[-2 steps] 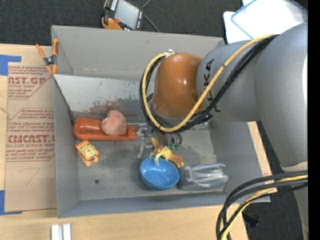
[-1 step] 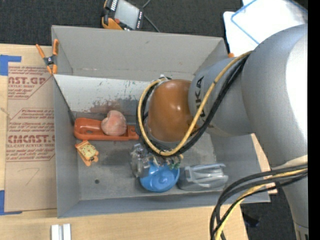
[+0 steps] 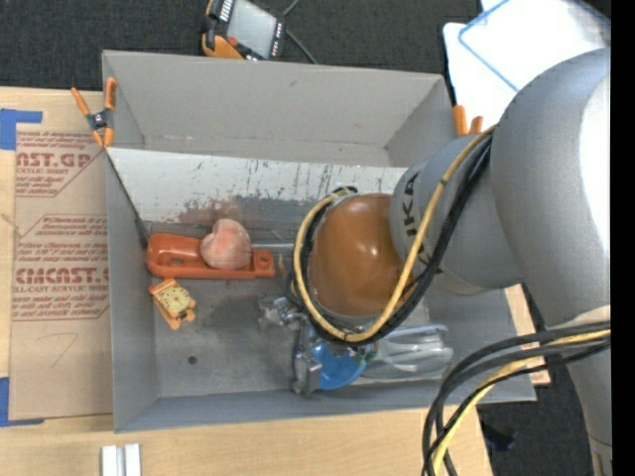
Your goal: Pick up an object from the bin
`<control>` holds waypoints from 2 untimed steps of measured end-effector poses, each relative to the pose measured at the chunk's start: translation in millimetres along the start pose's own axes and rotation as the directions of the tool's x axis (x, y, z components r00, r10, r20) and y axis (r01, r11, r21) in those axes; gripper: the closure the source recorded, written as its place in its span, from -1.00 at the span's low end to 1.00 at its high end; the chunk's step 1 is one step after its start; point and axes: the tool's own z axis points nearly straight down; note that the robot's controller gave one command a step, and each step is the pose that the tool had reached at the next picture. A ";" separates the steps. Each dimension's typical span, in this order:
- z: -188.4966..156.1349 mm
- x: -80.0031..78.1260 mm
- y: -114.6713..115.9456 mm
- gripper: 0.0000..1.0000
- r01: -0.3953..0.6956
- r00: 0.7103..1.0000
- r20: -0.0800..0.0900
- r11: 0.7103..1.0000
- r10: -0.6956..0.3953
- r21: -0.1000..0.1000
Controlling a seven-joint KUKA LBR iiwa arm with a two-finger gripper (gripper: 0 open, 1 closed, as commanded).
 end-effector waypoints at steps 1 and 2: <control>1.9 4.1 1.0 1.00 0.001 1.000 -0.015 1.000 -0.001 -0.003; 1.9 4.1 1.0 1.00 0.001 1.000 -0.015 1.000 -0.001 -0.003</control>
Offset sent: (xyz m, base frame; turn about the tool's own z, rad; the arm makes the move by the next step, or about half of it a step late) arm 0.0000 0.0000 0.0000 0.0000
